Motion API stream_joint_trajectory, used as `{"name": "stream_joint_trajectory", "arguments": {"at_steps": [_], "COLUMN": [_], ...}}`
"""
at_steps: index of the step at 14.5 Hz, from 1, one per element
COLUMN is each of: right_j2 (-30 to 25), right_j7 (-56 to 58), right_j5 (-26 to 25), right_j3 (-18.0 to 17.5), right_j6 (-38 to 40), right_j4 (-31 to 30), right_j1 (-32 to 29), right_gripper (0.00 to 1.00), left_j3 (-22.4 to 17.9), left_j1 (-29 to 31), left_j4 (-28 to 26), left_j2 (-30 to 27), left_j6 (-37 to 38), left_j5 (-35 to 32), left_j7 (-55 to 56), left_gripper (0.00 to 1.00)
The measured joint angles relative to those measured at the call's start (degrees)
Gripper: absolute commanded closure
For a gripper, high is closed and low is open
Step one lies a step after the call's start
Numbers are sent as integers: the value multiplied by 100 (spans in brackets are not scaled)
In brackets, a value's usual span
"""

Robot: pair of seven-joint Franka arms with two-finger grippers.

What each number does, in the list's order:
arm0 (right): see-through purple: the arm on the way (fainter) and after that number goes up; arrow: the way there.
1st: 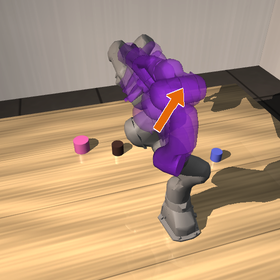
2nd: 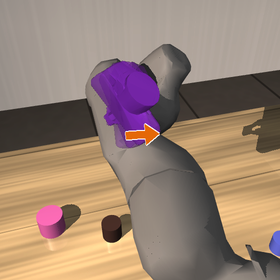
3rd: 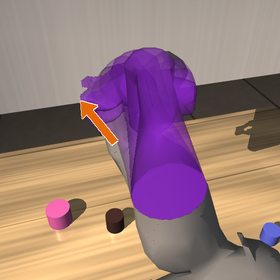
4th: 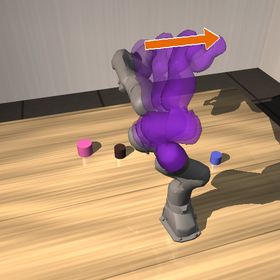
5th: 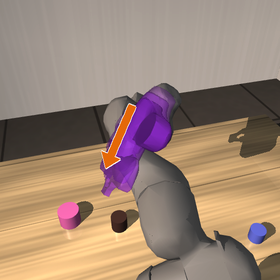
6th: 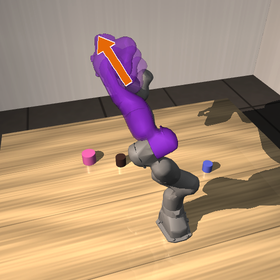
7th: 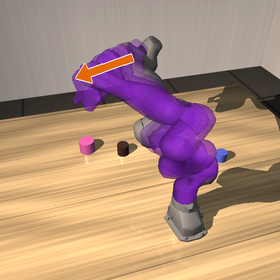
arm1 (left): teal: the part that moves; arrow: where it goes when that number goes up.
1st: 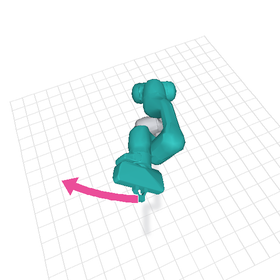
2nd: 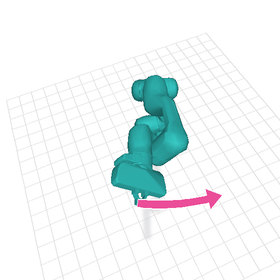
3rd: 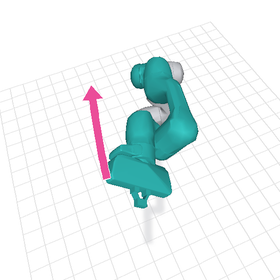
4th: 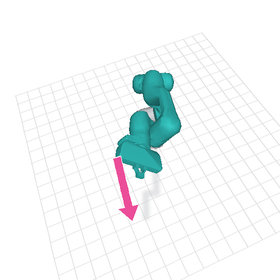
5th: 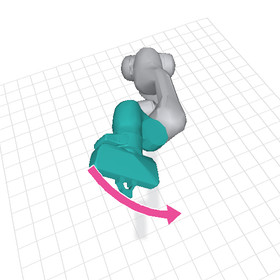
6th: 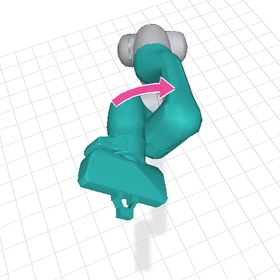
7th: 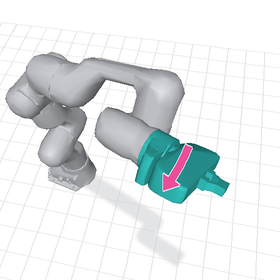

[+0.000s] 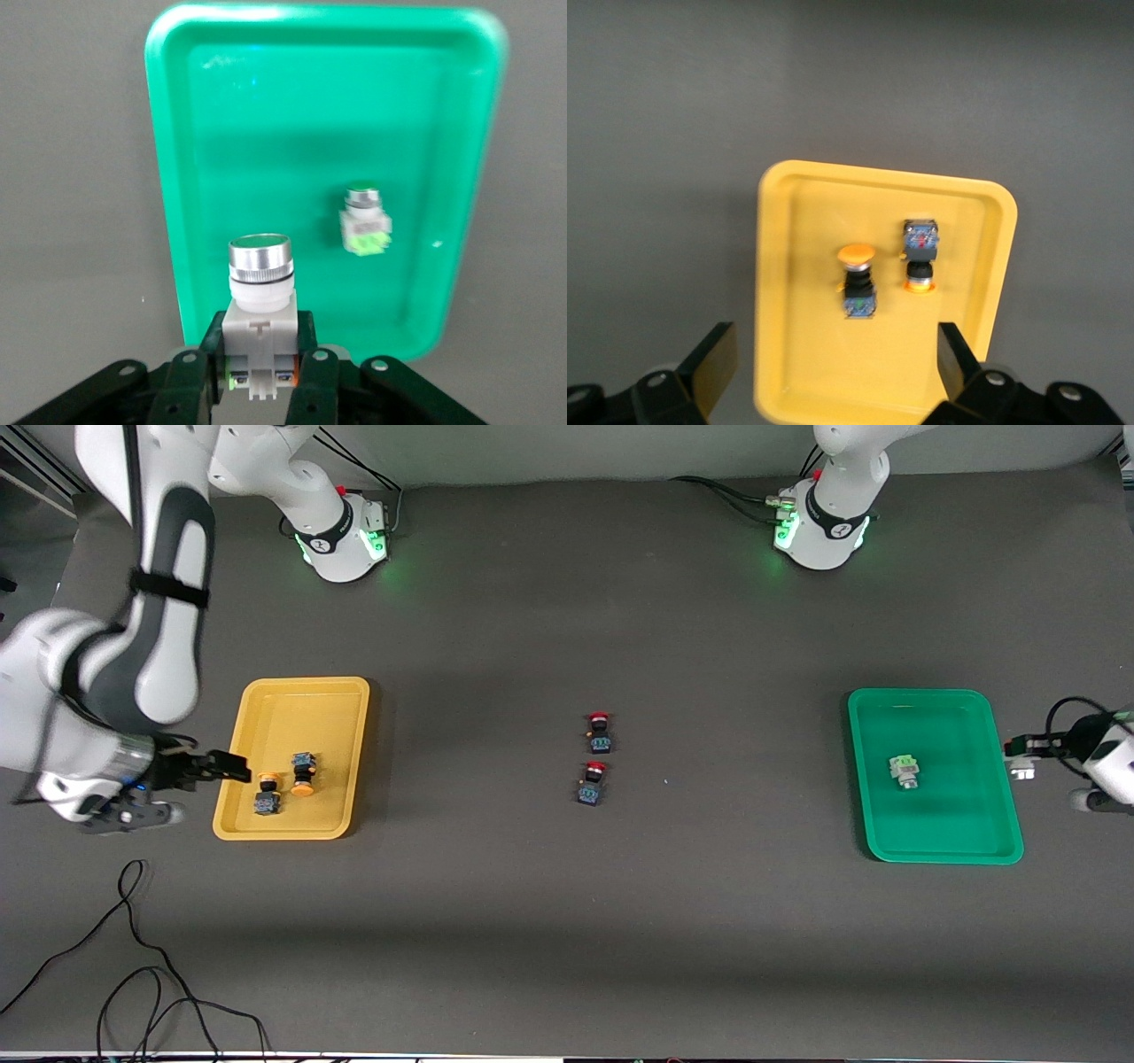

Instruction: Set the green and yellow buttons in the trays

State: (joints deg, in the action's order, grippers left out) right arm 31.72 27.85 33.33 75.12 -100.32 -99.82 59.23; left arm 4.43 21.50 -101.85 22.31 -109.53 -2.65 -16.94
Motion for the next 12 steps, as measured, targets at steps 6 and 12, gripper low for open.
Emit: {"name": "stream_joint_trajectory", "arguments": {"at_steps": [6,12], "right_j2": [1,10], "right_j7": [-394,-394], "right_j5": [-136,-136], "right_j3": [1583,1883], "right_j6": [2011,2509], "right_j4": [1610,1862], "right_j1": [637,607], "right_gripper": [0,0], "left_j3": [39,105], "left_j1": [37,30], "left_j4": [-200,-81], "left_j2": [867,807], "left_j6": [-1154,-1331], "left_j5": [-337,-348], "left_j7": [7,185], "left_gripper": [55,1]}}
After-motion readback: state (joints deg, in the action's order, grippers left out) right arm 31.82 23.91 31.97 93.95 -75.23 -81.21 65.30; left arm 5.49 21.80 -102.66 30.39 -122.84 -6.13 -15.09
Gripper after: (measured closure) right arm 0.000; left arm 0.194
